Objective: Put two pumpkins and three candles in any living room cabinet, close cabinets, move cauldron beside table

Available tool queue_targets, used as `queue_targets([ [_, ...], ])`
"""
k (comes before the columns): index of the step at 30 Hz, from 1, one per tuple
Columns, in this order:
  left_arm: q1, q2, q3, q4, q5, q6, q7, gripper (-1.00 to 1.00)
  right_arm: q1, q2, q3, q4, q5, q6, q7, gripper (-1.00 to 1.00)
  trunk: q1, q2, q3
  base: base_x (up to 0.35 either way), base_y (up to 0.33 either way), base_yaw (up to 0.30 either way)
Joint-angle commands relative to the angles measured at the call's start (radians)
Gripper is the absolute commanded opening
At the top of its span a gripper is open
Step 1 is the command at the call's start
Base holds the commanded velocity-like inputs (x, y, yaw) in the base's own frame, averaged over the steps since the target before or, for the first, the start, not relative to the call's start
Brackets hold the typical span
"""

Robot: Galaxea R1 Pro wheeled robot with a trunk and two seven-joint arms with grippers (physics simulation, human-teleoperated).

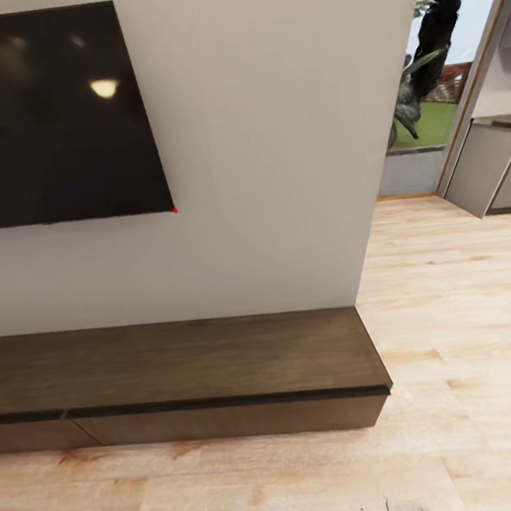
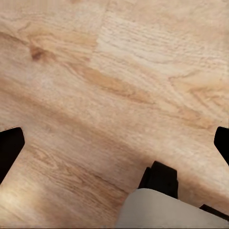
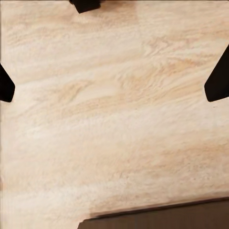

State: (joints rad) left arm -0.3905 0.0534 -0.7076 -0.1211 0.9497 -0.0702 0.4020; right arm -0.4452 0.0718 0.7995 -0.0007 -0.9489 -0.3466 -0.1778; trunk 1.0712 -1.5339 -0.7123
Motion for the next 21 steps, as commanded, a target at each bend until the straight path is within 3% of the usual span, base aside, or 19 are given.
queue_targets([
  [1,0.011,0.000,-0.009,-0.001,0.010,-0.004,0.005,1.00,0.013,0.000,0.009,0.001,-0.014,-0.008,-0.005,1.00,-0.004,0.007,0.002,0.000,0.000,0.000],
  [6,0.039,0.005,-0.010,0.001,0.010,-0.006,0.005,1.00,0.056,-0.001,0.007,0.003,-0.037,-0.020,-0.013,1.00,-0.023,0.042,0.018,0.000,0.000,0.000],
  [13,0.058,0.004,-0.011,0.052,0.011,-0.007,0.005,1.00,0.064,-0.004,0.003,0.047,-0.103,-0.008,-0.024,1.00,-0.050,0.091,0.040,0.000,0.000,0.000],
  [21,0.120,0.001,-0.012,0.064,0.011,-0.007,0.005,1.00,0.070,-0.002,0.003,0.053,-0.115,0.057,-0.044,1.00,-0.081,0.147,0.065,0.000,0.000,0.000],
])
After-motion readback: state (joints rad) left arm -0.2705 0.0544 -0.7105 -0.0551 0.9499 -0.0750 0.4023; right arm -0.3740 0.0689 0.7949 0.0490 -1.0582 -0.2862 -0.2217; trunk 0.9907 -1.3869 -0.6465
